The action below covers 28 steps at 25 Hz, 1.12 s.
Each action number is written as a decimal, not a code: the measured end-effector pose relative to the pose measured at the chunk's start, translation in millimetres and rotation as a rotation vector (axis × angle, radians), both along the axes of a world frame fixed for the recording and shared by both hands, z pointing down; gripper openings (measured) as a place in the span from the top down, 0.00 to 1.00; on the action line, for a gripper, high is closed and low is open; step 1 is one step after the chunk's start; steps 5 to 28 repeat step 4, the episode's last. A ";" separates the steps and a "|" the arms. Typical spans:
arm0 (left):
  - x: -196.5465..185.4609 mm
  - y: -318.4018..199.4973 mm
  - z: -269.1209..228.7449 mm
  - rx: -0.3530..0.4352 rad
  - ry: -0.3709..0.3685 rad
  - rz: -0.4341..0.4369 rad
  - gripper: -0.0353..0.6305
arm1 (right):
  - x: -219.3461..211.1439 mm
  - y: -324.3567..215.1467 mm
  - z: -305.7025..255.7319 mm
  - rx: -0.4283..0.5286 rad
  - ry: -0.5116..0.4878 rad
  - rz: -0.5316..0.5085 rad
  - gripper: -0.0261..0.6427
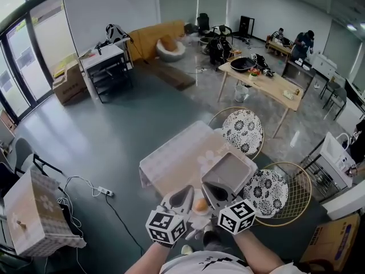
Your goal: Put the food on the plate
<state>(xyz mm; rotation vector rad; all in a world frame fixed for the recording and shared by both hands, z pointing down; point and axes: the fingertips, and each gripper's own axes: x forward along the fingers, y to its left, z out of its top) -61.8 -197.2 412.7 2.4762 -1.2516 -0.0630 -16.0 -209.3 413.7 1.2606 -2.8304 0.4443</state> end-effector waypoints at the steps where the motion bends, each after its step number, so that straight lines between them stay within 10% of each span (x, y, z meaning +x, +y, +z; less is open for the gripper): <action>1: 0.0 -0.3 -0.1 0.000 0.000 0.000 0.94 | 0.1 -0.2 -0.2 0.000 0.001 0.000 0.94; 28: 0.5 -1.7 -1.6 0.001 0.000 0.001 0.94 | 0.9 -1.4 -1.7 0.000 0.004 0.001 0.94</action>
